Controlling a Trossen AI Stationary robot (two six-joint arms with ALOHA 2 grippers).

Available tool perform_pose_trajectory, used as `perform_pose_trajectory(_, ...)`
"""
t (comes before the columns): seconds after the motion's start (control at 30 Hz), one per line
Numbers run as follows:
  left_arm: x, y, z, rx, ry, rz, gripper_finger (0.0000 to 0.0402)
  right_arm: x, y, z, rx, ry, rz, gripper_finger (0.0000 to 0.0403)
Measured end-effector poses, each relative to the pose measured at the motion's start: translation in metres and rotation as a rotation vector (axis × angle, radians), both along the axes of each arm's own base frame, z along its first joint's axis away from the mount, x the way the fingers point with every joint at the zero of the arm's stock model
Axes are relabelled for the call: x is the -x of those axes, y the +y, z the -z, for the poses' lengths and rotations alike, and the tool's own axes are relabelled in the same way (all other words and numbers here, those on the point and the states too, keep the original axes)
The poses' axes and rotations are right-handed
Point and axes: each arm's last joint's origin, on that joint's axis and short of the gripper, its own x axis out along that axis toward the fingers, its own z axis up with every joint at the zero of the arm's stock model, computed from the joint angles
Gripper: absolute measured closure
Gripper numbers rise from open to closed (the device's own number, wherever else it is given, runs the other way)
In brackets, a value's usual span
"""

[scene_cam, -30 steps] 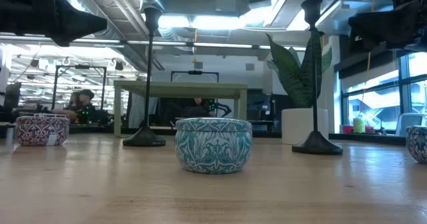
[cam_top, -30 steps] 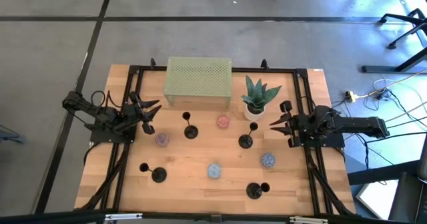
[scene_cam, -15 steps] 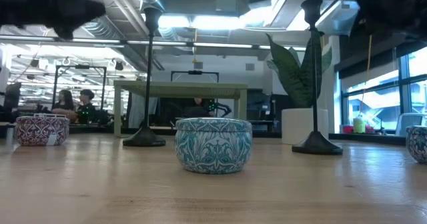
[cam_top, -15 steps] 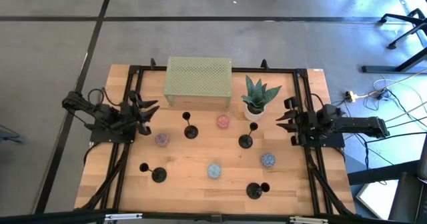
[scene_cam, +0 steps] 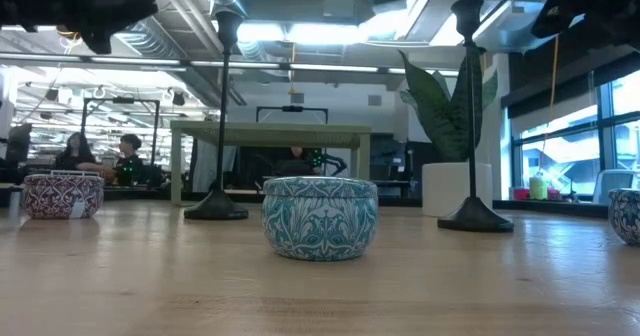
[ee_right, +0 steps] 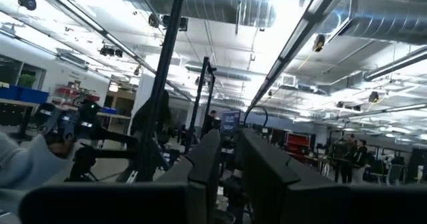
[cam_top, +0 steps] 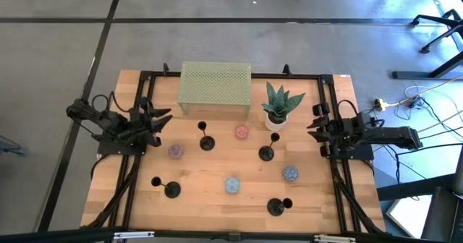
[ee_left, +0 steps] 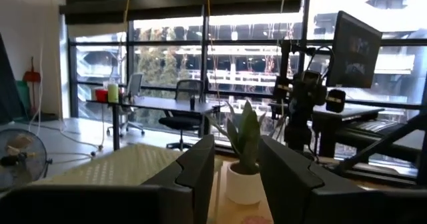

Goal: Pick & Place candle stick holders
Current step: Put the black candle holder on the shelf

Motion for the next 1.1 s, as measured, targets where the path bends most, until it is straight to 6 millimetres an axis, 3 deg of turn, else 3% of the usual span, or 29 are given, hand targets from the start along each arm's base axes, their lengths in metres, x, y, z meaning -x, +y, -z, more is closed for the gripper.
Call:
perform_pose_trajectory(0.37,0.000,-0.001,0.000,-0.004,-0.006,0.028,0.0239,0.005,-0.009,-0.009,-0.077,-0.109,0.322,0.0336)
perform_pose_trajectory(0.5,0.001,0.000,-0.005,-0.042,-0.026,-0.004,0.0240,0.008,-0.009,-0.013,-0.076,-0.158,0.328,0.0336)
perform_pose_trajectory(0.6,0.005,0.003,-0.011,-0.021,-0.078,-0.054,0.0244,0.004,-0.008,-0.008,-0.101,-0.099,0.275,0.0336)
perform_pose_trajectory(0.83,0.004,0.001,-0.013,-0.032,-0.106,0.012,0.0240,0.002,-0.007,-0.009,-0.063,-0.095,0.257,0.0327)
perform_pose_trajectory(1.1,0.007,0.004,-0.018,-0.030,-0.146,-0.046,0.0245,0.005,-0.007,-0.050,-0.076,-0.149,0.250,0.0271)
